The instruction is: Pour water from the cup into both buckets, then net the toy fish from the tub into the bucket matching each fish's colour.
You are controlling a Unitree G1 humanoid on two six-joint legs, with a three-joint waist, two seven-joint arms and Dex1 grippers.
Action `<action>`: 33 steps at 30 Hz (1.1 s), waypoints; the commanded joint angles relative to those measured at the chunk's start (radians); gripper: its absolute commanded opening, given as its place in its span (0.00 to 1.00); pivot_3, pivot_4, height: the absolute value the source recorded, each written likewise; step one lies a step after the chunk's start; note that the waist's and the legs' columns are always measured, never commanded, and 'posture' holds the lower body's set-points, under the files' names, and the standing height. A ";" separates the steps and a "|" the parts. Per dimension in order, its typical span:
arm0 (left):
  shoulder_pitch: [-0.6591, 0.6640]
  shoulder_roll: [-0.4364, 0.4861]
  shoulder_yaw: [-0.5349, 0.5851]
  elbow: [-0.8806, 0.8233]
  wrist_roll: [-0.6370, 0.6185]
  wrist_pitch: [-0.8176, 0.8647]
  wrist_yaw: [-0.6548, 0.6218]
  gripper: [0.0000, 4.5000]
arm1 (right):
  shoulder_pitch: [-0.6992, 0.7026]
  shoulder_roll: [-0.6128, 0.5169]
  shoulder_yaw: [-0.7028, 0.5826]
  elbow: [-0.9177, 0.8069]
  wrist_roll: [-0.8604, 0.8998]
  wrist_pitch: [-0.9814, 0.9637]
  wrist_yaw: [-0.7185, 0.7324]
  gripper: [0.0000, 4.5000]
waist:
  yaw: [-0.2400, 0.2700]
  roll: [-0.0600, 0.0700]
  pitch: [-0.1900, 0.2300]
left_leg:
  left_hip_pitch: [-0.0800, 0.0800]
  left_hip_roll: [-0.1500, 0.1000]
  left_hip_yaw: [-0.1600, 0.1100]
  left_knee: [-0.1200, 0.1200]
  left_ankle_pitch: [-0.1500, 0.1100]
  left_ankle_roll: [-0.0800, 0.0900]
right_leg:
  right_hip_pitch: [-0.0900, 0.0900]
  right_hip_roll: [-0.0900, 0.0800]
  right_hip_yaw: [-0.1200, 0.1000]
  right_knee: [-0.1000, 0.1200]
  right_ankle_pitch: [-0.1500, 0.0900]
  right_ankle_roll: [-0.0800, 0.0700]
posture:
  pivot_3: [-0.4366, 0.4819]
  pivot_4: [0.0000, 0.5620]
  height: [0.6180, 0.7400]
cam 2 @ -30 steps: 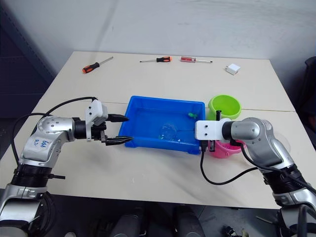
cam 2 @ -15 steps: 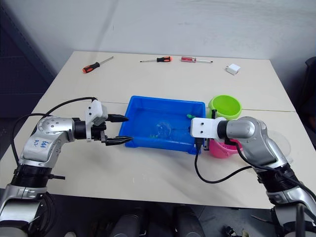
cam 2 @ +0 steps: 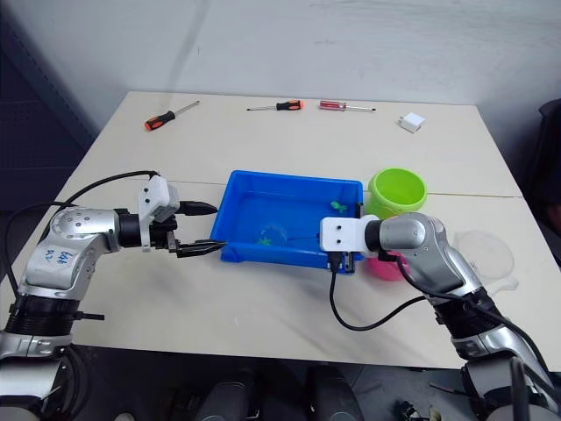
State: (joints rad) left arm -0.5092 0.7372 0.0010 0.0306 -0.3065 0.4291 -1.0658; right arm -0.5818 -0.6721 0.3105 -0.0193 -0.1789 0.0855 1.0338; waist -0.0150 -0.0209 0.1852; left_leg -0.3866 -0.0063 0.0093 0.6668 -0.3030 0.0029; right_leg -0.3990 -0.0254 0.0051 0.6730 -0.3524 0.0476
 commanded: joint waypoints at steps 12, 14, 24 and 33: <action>0.020 0.023 0.045 -0.038 -0.022 0.007 0.016 1.00 | -0.006 0.144 -0.103 -0.090 0.230 0.397 -0.010 0.00 | -0.013 0.000 0.000 | 0.000 0.000 -0.001 0.000 0.000 0.000 | -0.001 0.000 0.000 0.002 0.000 0.000 | 0.48 0.27 1.00; 0.021 0.024 0.049 -0.037 -0.023 0.007 0.017 1.00 | -0.006 0.153 -0.119 -0.112 0.265 0.465 -0.020 0.00 | -0.012 0.000 0.000 | 0.000 0.000 -0.001 0.000 0.000 0.000 | 0.000 0.000 0.000 0.002 0.000 0.000 | 0.48 0.27 1.00; 0.013 0.035 0.064 -0.019 -0.021 0.003 0.018 1.00 | 0.021 0.088 -0.094 -0.128 0.248 0.422 -0.056 0.00 | -0.013 0.000 0.000 | 0.000 0.000 -0.001 -0.001 -0.001 0.002 | -0.001 0.000 0.000 0.000 0.000 0.000 | 0.48 0.27 1.00; -0.020 -0.007 0.077 -0.035 -0.096 0.061 0.017 1.00 | 0.076 0.067 -0.328 -0.332 0.500 0.752 -0.097 0.00 | -0.009 0.000 0.000 | -0.001 0.000 -0.001 -0.001 -0.001 0.002 | -0.001 0.000 0.000 0.001 0.000 0.000 | 0.48 0.27 1.00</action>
State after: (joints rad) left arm -0.5019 0.7333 0.0432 0.0175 -0.3658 0.4764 -1.0471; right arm -0.5146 -0.5848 0.0599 -0.2677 0.2563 0.7743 0.9516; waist -0.0236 -0.0209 0.1852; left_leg -0.3885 -0.0063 0.0078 0.6659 -0.3043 0.0051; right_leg -0.4003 -0.0260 0.0041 0.6741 -0.3523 0.0475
